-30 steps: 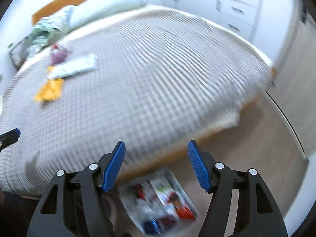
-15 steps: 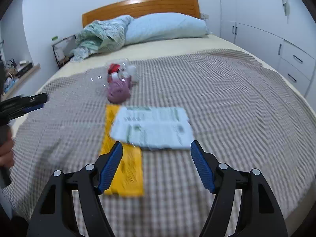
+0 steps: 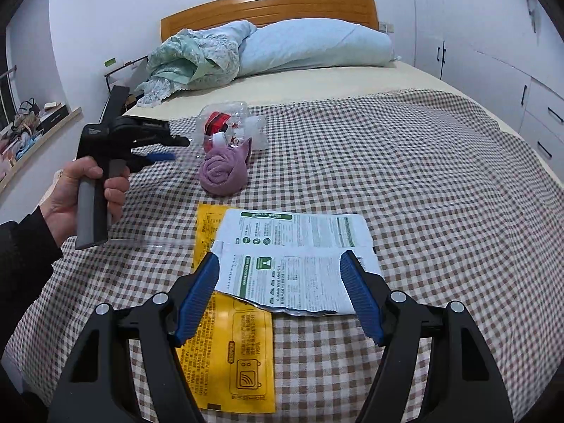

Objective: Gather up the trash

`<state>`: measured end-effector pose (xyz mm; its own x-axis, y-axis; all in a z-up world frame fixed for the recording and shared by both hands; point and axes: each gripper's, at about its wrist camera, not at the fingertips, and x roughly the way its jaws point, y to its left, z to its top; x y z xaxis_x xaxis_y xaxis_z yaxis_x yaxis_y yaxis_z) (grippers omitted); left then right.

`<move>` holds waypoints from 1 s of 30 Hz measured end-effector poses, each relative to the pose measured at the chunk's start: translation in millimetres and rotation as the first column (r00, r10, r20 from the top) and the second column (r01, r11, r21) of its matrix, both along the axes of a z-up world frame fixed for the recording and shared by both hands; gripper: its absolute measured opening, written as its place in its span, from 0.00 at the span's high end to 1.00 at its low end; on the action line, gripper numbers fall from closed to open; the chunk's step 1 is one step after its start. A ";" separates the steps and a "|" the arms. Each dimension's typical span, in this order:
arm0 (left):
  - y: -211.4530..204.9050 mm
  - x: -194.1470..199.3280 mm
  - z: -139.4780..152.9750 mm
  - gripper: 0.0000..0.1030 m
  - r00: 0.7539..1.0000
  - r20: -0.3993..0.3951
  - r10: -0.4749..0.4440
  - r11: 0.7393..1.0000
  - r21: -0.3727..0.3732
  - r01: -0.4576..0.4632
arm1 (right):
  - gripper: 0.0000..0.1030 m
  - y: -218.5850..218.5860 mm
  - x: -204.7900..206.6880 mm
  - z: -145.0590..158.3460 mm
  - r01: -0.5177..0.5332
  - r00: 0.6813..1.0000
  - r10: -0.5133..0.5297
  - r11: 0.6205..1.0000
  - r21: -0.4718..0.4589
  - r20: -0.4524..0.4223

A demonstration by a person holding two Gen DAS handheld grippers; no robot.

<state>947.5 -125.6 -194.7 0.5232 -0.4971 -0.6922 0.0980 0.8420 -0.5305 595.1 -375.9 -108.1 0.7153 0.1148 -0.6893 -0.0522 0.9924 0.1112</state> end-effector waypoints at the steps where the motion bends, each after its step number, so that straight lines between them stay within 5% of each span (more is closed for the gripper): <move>1: -0.2 -7.2 4.7 0.91 0.999 0.026 -0.024 0.999 -0.039 0.025 | 0.34 0.3 -0.5 0.2 -0.002 1.000 0.002 1.000 -0.003 -0.003; 4: 4.6 -40.2 25.7 1.00 0.995 0.101 -0.016 0.996 -0.082 0.024 | 0.34 2.2 -0.7 -1.6 -0.009 1.000 0.009 1.000 -0.003 -0.007; 12: 83.7 -176.1 77.7 1.00 0.972 0.212 0.100 0.981 -0.182 -0.062 | 0.34 28.5 1.0 8.9 -0.055 0.998 0.055 0.998 0.017 -0.006; 16: 129.8 -228.1 75.6 1.00 0.953 0.220 0.210 0.966 -0.197 -0.167 | 0.34 58.2 15.2 15.2 -0.121 0.993 0.121 0.993 0.003 -0.015; 22: 175.5 -246.7 55.6 1.00 0.927 0.177 0.332 0.932 -0.215 -0.292 | 0.34 112.8 66.1 18.7 -0.231 0.973 0.230 0.967 -0.108 -0.020; 26: 189.8 -248.5 44.8 1.00 0.932 0.129 0.338 0.927 -0.214 -0.307 | 0.34 162.2 119.8 -3.2 -0.308 0.951 0.287 0.891 -0.333 -0.113; 30: 204.0 -256.8 44.0 1.00 0.922 0.118 0.369 0.922 -0.167 -0.348 | 0.39 219.2 177.3 -33.7 -0.384 0.920 0.365 0.764 -0.519 -0.144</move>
